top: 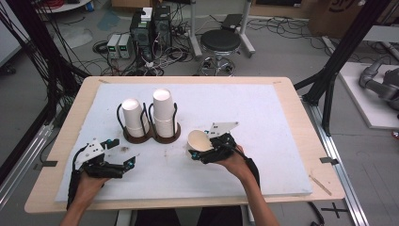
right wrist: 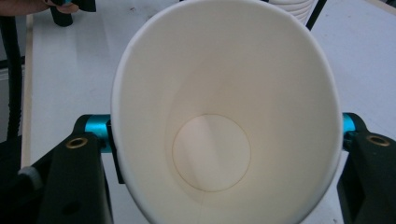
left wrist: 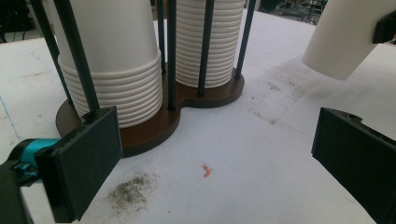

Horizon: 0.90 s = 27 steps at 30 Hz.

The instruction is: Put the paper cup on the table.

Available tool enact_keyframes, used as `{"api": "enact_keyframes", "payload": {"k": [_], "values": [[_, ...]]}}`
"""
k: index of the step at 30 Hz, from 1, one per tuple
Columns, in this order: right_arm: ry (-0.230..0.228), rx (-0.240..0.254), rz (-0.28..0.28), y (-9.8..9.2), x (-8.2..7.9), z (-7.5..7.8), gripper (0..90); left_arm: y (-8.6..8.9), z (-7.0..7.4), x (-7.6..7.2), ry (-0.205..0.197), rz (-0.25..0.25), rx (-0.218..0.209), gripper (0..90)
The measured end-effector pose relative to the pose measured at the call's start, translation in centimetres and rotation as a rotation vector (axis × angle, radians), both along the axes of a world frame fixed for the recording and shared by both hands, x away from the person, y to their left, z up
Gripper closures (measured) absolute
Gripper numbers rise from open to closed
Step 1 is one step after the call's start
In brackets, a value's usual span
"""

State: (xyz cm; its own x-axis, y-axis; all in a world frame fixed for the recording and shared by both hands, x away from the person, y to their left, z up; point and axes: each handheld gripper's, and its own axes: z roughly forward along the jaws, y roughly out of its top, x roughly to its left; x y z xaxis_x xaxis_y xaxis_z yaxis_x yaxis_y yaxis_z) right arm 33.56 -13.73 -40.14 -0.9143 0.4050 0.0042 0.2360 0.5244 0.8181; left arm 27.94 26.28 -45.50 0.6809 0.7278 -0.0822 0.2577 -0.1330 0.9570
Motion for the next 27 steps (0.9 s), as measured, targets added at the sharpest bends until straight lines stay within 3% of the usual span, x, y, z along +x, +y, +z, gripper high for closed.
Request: {"api": "enact_keyframes", "payload": {"k": [12, 18, 27], "values": [[0.050, -0.110, 0.014, 1.2, 0.3, -1.0, 31.6, 0.0, 0.0, 0.1, 0.007, -0.001, -0.008, 1.7], [0.046, -0.164, 0.016, 1.8, 0.3, -1.1, 31.5, 0.0, 0.0, 0.0, 0.002, -0.005, 0.001, 1.7], [0.037, -0.170, 0.014, 2.1, 0.2, -1.2, 30.6, 0.0, 0.0, 0.0, 0.002, 0.001, 0.003, 1.7]]}}
